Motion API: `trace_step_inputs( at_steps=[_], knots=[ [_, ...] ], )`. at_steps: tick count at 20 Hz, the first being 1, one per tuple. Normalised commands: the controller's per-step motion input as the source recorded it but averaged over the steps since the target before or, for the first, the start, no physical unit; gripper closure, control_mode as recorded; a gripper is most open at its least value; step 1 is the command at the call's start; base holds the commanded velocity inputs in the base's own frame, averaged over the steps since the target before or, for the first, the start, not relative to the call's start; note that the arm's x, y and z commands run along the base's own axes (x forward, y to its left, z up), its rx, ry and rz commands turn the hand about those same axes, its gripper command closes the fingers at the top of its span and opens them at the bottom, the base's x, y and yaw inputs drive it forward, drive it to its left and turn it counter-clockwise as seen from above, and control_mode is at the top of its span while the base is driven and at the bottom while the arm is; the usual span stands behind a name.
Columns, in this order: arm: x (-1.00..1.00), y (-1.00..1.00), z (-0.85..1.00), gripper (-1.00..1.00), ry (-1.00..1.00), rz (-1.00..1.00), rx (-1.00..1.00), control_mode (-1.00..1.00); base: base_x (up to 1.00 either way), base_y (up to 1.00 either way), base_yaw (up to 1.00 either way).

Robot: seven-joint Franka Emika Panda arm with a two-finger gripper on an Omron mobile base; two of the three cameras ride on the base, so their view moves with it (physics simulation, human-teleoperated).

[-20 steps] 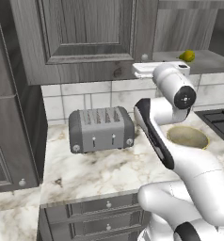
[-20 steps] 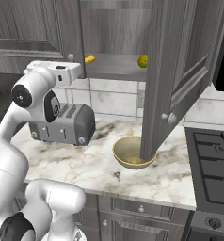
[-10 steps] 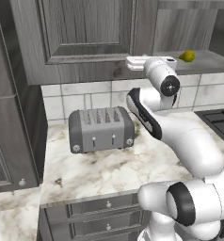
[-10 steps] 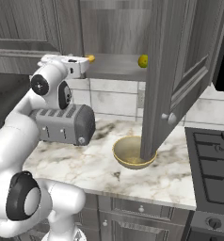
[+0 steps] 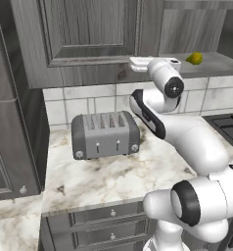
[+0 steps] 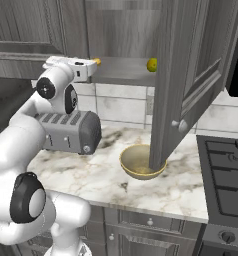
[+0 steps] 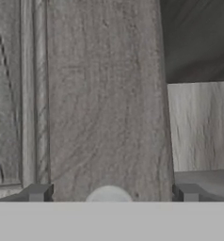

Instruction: Open the cabinet. Pick the banana and pear from the cabinet and place them into the bowl. Then close the cabinet.

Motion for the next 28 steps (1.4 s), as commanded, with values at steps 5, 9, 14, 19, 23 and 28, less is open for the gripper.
trace_step_inputs(
  at_steps=[5,9,14,19,23,28],
  knots=[
    [0.69,0.15,-0.21,1.0,0.0,0.0,0.02,-1.0,0.0,0.0,0.0],
    [0.0,0.0,0.0,1.0,0.0,0.0,0.0,-1.0,0.0,0.0,0.0],
    [-0.18,0.09,0.0,1.0,0.0,0.0,0.0,-1.0,0.0,0.0,0.0],
    [-0.51,0.42,0.0,1.0,0.0,0.0,0.0,-1.0,0.0,0.0,0.0],
    [-0.71,0.59,0.0,1.0,0.0,0.0,0.0,-1.0,0.0,0.0,0.0],
    [-0.89,0.66,0.01,1.0,0.0,0.0,0.0,-1.0,0.0,0.0,0.0]
  ],
)
